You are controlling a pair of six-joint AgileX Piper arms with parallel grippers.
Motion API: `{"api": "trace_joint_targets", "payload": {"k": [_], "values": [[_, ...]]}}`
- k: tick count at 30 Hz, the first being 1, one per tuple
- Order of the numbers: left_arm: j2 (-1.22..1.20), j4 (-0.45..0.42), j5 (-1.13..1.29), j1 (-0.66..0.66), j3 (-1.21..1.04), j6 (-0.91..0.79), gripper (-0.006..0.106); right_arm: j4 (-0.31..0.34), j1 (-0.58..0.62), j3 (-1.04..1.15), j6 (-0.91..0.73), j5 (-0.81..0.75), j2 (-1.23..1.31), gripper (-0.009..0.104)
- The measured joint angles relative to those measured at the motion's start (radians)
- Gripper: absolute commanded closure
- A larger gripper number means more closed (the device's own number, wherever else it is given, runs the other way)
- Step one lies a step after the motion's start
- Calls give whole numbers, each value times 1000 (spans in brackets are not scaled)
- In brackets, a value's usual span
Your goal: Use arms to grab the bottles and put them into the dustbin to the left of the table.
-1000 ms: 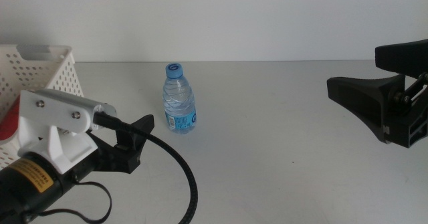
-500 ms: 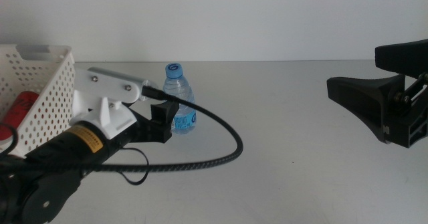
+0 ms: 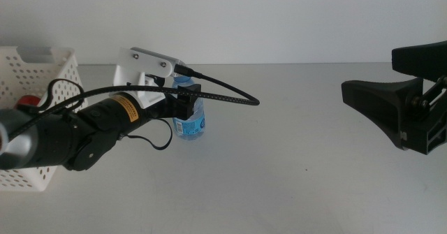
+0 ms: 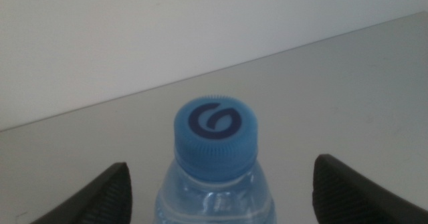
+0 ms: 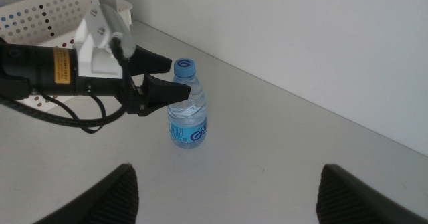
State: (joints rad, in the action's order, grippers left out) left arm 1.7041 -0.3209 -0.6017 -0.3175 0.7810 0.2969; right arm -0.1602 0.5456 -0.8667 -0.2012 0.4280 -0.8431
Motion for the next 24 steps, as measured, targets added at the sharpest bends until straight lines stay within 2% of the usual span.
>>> {"api": "trace_joint_targets", "payload": {"k": [10,13,15,19,21,24], "values": [[241,-25,-125,9,100,24,10,0,0,0,0,0,0,27],[291,-21,-206,9,101,24,14,0,0,0,0,0,0,27],[316,-8,-266,10,101,24,22,0,0,0,0,0,0,27],[342,1,-311,10,107,25,55,0,0,0,0,0,0,27],[343,-11,-311,10,107,25,76,0,0,0,0,0,0,27],[318,-46,-260,10,107,44,94,0,0,0,0,0,0,27]]}}
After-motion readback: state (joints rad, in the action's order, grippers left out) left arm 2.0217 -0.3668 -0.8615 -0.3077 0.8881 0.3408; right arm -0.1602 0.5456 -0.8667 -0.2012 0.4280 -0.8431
